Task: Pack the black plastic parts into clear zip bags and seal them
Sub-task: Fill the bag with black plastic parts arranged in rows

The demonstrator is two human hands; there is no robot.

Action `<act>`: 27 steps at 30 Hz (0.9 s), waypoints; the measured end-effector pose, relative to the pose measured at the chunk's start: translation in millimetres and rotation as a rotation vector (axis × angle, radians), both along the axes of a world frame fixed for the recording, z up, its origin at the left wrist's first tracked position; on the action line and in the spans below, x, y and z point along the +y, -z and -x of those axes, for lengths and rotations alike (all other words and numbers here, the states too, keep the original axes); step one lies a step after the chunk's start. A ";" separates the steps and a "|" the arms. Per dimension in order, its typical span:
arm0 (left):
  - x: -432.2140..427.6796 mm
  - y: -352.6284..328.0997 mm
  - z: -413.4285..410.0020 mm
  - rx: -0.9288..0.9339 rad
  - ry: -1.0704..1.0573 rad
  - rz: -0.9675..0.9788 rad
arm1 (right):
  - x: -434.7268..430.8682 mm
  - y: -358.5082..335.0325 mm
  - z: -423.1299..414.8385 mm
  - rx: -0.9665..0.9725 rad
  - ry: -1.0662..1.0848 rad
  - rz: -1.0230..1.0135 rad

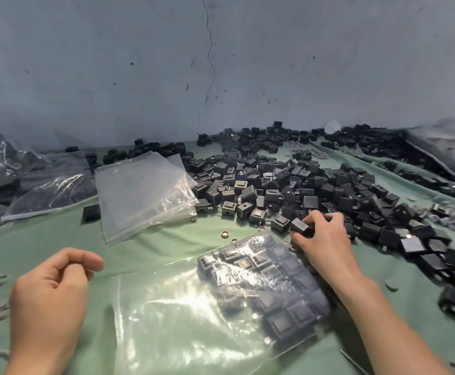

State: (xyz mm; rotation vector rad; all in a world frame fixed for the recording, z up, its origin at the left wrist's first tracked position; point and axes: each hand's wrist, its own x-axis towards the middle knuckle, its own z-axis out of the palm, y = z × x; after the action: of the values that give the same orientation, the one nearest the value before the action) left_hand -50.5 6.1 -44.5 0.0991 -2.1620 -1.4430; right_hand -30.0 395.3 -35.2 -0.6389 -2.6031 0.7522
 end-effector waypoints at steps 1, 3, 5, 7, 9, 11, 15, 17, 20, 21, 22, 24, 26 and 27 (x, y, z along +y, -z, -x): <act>0.0 -2.2 0.6 -0.002 -0.010 -0.049 | 0.8 -2.5 -2.7 0.017 0.013 0.038; 4.0 -9.1 -1.5 0.004 -0.017 -0.116 | 2.3 -9.5 -8.3 0.058 0.046 0.117; 12.2 -17.8 -9.1 0.030 -0.016 -0.157 | 3.4 -17.2 -14.2 0.124 0.078 0.222; 22.5 -27.2 -20.5 0.065 0.002 -0.185 | 2.1 -28.0 -20.0 0.217 0.096 0.400; 35.1 -36.6 -35.4 0.097 0.038 -0.198 | -4.3 -44.0 -27.7 0.357 0.067 0.784; 53.7 -45.8 -53.7 0.130 0.111 -0.208 | -17.5 -59.3 -42.0 0.460 -0.034 1.251; 97.5 -53.0 -90.7 0.102 0.368 -0.191 | -57.6 -66.3 -75.1 0.432 -0.211 1.856; 113.6 -51.8 -102.7 0.023 0.474 -0.129 | -81.5 -62.7 -88.2 0.305 -0.340 1.945; 119.9 -46.5 -113.7 -0.083 0.522 -0.073 | -111.1 -56.8 -103.5 0.108 -0.567 1.945; 117.8 -46.4 -116.3 -0.099 0.513 -0.060 | -117.8 -55.6 -107.1 0.093 -0.601 1.936; 114.6 -47.1 -119.1 -0.116 0.500 -0.066 | -123.6 -55.2 -110.1 0.091 -0.606 1.942; 106.1 -48.7 -125.0 -0.151 0.489 -0.136 | -131.6 -54.7 -114.2 0.070 -0.585 1.960; 94.9 -52.2 -126.9 -0.159 0.450 -0.208 | -136.6 -55.1 -116.8 0.062 -0.528 1.967; 85.5 -52.1 -125.3 -0.154 0.403 -0.226 | -137.8 -55.5 -117.6 0.068 -0.477 1.978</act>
State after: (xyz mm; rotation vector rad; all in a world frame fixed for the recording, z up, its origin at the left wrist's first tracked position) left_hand 74.8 91.5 7.6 -0.1597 -2.2194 -1.9634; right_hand 87.7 257.4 20.3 -0.2547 -1.0338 3.2107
